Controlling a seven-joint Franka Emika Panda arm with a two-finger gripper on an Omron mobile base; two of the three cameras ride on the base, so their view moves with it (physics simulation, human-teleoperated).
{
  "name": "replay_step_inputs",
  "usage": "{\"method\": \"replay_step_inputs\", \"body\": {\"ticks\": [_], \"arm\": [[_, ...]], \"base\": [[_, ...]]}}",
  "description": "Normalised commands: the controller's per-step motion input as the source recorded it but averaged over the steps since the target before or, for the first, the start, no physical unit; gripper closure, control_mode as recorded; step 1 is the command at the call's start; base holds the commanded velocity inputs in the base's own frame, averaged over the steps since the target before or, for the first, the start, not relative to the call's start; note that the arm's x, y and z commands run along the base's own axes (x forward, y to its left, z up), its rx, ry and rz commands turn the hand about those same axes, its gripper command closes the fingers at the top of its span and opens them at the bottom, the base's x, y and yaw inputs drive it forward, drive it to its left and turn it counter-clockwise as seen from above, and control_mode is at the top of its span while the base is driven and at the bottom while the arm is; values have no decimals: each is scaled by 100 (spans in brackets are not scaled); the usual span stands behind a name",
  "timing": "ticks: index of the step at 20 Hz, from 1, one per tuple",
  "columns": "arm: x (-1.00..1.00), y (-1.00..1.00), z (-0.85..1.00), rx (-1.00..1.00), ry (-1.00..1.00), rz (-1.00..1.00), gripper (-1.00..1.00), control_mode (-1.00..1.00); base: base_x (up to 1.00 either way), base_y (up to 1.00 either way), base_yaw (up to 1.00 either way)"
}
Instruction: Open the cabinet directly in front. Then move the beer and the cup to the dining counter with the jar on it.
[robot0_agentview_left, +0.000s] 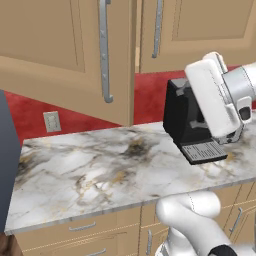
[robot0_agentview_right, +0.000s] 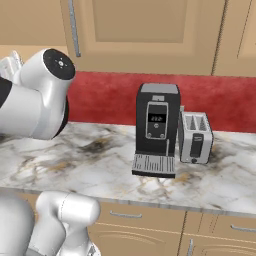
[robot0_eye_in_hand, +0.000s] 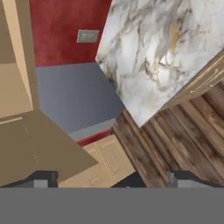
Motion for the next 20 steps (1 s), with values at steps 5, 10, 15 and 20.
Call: {"method": "replay_step_inputs", "body": {"ticks": [5,10,15,20], "arm": [[1,19,-10,9,0,8,-100,-100],[8,19,-17,12,0,6,-100,-100],[37,16,-15,9,0,8,-100,-100],[42,19,-3,4,0,10,-100,-100]], "base": [[0,0,0],[0,0,0],[0,0,0],[0,0,0]]}}
